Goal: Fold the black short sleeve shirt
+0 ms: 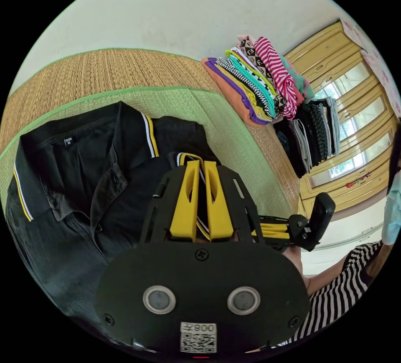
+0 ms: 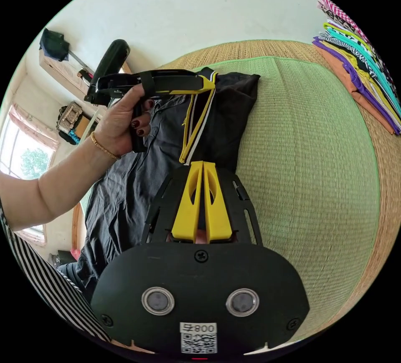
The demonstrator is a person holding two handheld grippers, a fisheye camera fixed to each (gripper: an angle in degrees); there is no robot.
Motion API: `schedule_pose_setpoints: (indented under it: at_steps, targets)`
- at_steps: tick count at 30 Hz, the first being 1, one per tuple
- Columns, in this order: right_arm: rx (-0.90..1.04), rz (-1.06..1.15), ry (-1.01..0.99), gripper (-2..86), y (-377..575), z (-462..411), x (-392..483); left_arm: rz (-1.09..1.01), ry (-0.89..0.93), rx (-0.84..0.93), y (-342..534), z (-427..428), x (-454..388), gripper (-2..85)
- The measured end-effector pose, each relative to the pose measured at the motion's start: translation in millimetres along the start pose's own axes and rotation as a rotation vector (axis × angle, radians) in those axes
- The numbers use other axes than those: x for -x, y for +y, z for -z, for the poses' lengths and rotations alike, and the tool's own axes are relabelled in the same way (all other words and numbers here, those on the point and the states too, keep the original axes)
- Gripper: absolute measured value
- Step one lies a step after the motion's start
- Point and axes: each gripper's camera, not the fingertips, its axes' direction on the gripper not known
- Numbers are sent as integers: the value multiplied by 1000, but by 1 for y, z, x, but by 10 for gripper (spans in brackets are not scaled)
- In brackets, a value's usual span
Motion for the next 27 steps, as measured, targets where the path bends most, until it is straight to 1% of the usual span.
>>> schedule_pose_setpoints:
  at_steps: [3, 5, 10, 11, 13, 14, 17, 19, 20, 23, 27]
  targets:
    - [-2, -8, -17, 0, -2, -7, -14, 18, -18, -111, 16, 20, 1, 5]
    - [-3, -7, -14, 0, -4, -11, -21, 21, -14, -133, 20, 22, 2, 3]
    - [2, 4, 11, 1, -8, -22, -36, -40, 43, -27, -2, -13, -6, 1]
    - [0, 1, 4, 1, -8, -25, -42, -52, 16, 10, -9, -26, -8, 1]
    - [-4, -7, -14, 1, -8, -28, -52, -87, -90, 77, -15, -48, -9, 1]
    - [-7, -13, -28, 1, -8, -30, -59, -69, -154, 137, -15, -64, -5, 1]
    - [-17, -19, -48, 1, -7, -33, -75, -16, -36, 83, -6, -49, 9, 1]
    - [-19, -23, -50, 0, -7, -37, -84, -26, 1, 26, 6, -34, 9, 1]
    - [-16, -25, -49, 0, -7, -41, -89, -31, 1, 28, 14, -31, 10, 0]
    - [-16, -18, -36, 0, -8, -49, -101, -22, -18, 167, 29, -43, 17, 0]
    - [-29, -15, -48, 0, -5, -57, -121, -3, 94, 81, 57, -8, 20, 0]
